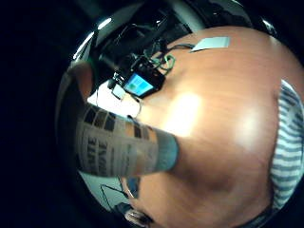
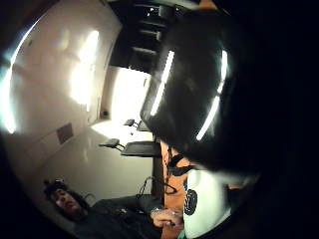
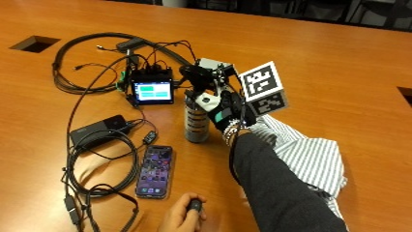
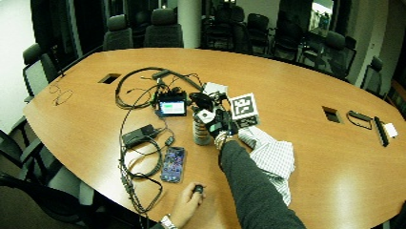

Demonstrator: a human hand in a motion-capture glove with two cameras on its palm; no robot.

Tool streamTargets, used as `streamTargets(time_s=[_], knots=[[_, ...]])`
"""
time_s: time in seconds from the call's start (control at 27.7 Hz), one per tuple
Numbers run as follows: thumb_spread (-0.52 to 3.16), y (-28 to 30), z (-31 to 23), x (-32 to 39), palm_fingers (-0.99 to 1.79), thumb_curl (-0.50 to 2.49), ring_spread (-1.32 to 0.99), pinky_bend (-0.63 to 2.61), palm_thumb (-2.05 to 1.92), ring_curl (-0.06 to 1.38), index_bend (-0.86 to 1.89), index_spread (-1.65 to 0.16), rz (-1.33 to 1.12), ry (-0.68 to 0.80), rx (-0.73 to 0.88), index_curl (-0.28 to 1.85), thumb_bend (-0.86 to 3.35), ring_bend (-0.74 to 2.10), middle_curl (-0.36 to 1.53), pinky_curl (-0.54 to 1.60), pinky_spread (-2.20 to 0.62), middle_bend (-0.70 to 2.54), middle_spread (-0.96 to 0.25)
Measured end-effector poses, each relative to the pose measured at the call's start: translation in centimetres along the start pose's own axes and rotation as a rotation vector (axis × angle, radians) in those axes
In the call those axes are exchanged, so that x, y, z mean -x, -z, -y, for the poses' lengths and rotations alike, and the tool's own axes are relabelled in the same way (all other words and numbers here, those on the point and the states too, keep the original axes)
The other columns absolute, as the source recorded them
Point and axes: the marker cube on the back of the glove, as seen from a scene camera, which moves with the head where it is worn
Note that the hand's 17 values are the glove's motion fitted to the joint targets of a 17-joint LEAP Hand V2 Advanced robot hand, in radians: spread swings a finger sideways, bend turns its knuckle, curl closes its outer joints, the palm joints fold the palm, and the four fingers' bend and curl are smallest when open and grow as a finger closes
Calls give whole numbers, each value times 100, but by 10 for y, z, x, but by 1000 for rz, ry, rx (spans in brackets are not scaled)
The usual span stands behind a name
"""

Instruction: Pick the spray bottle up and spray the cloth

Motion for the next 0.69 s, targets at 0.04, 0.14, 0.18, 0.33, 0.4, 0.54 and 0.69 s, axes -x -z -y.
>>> streamTargets(time_s=[0.04,0.14,0.18,0.33,0.4,0.54,0.69], knots=[[74,2,1,0,73,71,-17,36,85,43,6,-32,-41,-2,18,51,-4,45,47,37,-4,33,-21],[81,11,3,2,48,67,-15,40,80,43,2,-33,-212,-9,65,47,-6,40,46,39,7,31,-17],[83,15,2,4,42,65,-14,41,78,43,1,-33,-273,-9,82,45,-6,40,45,39,9,30,-16],[89,26,-3,16,31,59,-11,43,70,39,1,-34,-489,18,137,36,-7,39,43,37,16,26,-13],[91,30,-9,26,29,56,-11,46,66,38,2,-34,-592,38,185,33,-7,39,42,37,18,25,-11],[94,38,-31,47,18,50,-8,46,54,36,6,-34,-775,75,326,30,-8,37,40,36,22,23,-9],[95,50,-64,58,15,46,-7,45,47,35,9,-35,-892,108,430,28,-7,36,40,36,25,23,-9]])
